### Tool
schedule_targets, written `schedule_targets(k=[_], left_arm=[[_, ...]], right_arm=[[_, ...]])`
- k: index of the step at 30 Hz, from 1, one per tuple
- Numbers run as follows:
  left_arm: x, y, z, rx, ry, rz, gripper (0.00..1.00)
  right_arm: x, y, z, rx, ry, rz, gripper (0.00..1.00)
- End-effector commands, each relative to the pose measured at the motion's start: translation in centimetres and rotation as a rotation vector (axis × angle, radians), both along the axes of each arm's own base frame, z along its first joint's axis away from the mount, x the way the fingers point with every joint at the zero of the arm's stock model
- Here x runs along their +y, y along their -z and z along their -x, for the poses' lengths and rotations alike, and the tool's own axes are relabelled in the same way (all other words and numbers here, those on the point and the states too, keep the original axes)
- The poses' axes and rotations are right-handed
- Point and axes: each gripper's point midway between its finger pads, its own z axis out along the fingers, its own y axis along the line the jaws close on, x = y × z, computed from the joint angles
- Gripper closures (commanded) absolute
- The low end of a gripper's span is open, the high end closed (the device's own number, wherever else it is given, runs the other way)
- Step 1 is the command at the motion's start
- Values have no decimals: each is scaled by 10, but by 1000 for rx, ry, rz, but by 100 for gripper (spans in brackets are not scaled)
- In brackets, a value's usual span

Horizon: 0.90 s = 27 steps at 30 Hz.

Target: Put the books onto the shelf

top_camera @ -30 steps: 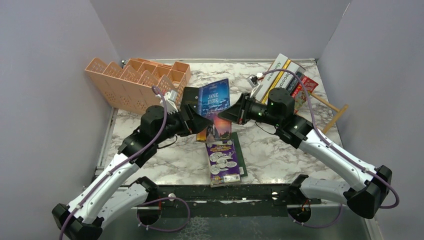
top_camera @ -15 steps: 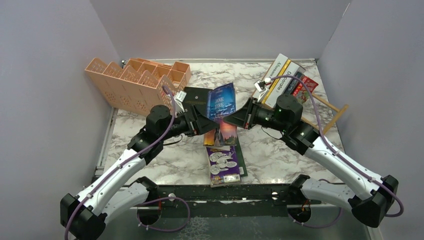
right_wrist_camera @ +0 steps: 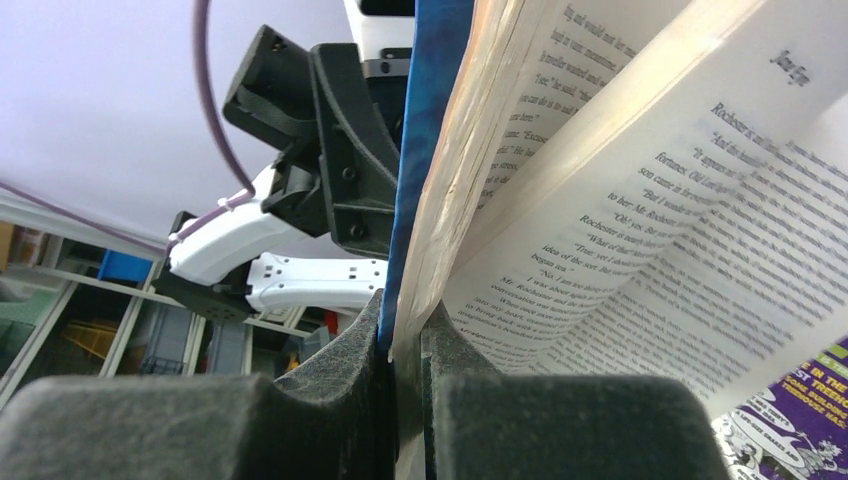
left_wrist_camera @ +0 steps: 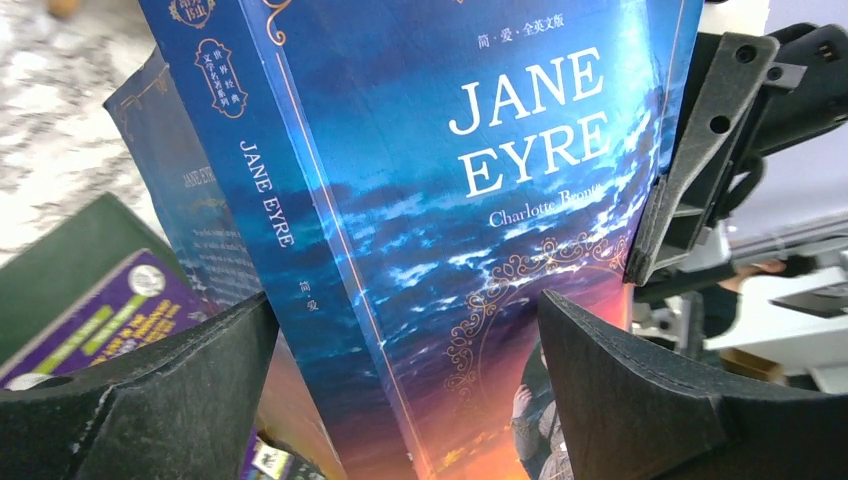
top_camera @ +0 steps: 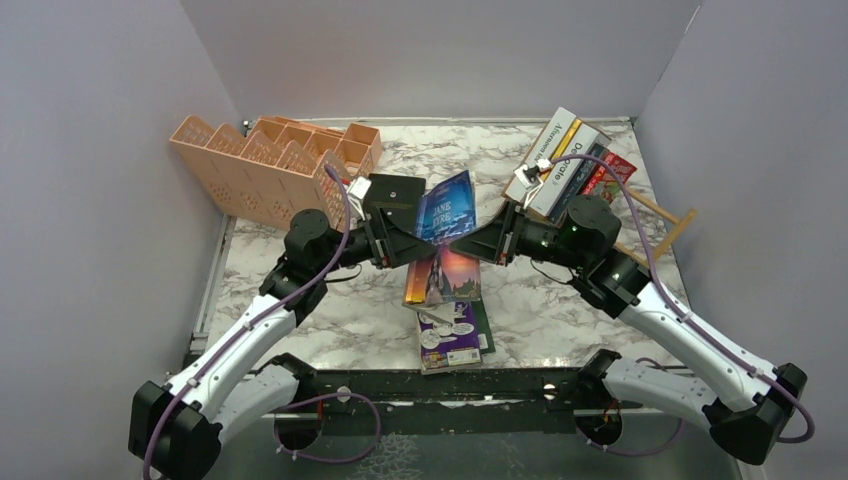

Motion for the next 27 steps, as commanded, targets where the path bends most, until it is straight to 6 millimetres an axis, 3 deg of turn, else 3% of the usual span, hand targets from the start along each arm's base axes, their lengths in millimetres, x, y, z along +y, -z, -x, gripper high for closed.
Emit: schedule_targets(k=[1,5,11,17,22,27], left_arm=[[-9,-18,15,74,111,100,1],[-12,-22,20,145,152,140,1],[-12,-46,28,126,203,181,4],[-8,-74,35,51,211,219,26],[-7,-78,37,51,217,233,47],[-7,-76,35,35,204,230,60]], right_arm=[[-10,-88,29,-240,-72,-245,99],[-10,-88,29,-244,-71,-244,99],[-7,-76,20,-213,-41,-228,99],[-9,-45,-4,-145,79,-137,99],[-15,-21,-15,-109,148,-74,99],[-22,-3,-26,-68,226,-15,99]])
